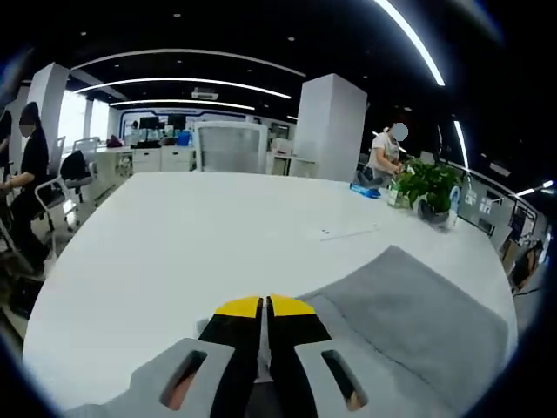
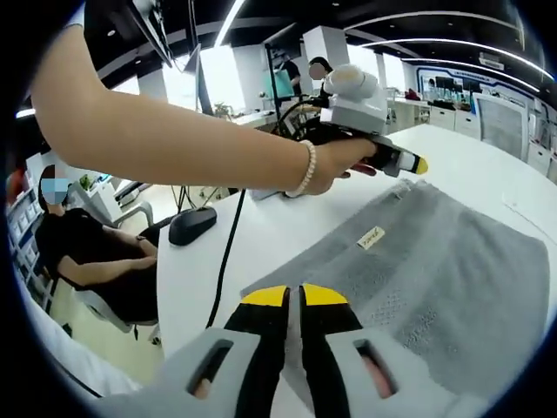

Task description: Fold the towel on the table until its edges align and the towel forms a compact rectangular stack.

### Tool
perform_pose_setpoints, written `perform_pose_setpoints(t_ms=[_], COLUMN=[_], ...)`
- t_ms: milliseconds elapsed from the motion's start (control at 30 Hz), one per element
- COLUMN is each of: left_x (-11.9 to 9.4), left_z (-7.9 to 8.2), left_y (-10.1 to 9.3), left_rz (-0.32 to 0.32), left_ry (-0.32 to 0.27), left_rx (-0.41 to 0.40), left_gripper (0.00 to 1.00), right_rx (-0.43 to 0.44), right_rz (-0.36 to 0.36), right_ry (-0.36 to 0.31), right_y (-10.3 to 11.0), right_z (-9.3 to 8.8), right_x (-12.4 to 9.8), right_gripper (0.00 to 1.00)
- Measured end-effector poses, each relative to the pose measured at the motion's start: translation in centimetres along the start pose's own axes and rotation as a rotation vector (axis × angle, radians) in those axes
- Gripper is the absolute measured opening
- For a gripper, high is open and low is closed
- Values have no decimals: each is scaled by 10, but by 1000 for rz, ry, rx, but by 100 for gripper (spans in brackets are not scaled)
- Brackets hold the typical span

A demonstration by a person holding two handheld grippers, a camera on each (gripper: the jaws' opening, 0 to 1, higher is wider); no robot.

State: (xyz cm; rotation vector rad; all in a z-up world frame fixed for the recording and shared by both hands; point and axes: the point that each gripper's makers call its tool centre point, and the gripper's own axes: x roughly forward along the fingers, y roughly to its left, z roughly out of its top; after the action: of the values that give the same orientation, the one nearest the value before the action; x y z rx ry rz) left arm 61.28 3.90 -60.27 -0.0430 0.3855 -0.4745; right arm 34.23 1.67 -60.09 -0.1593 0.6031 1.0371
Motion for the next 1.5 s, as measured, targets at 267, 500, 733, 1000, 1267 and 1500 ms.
perform_pose_setpoints(t_ms=[267, 500, 733, 1000, 1267, 1500], left_x=[-28, -56, -89, -127, -154, -171], left_z=[9, 7, -8, -40, -47, -56], left_y=[-6, -21, -44, -69, -78, -85], left_rz=[29, 47, 60, 110, 180, 227], left_ry=[-17, -12, 14, 59, 56, 64], left_rx=[2, 48, 64, 46, -15, -46], left_gripper=[2, 3, 4, 4, 5, 5], right_rx=[-58, -84, -76, -85, -153, -221], right_rz=[-34, -71, -88, -155, -198, -204], right_ry=[-11, -15, -3, -3, -14, 58], right_y=[-6, -25, -56, -115, -165, -206], right_z=[12, 19, 12, 18, 34, 24], right_x=[-21, -46, -73, -95, -109, -120], right_gripper=[0, 0, 0, 0, 0, 0])
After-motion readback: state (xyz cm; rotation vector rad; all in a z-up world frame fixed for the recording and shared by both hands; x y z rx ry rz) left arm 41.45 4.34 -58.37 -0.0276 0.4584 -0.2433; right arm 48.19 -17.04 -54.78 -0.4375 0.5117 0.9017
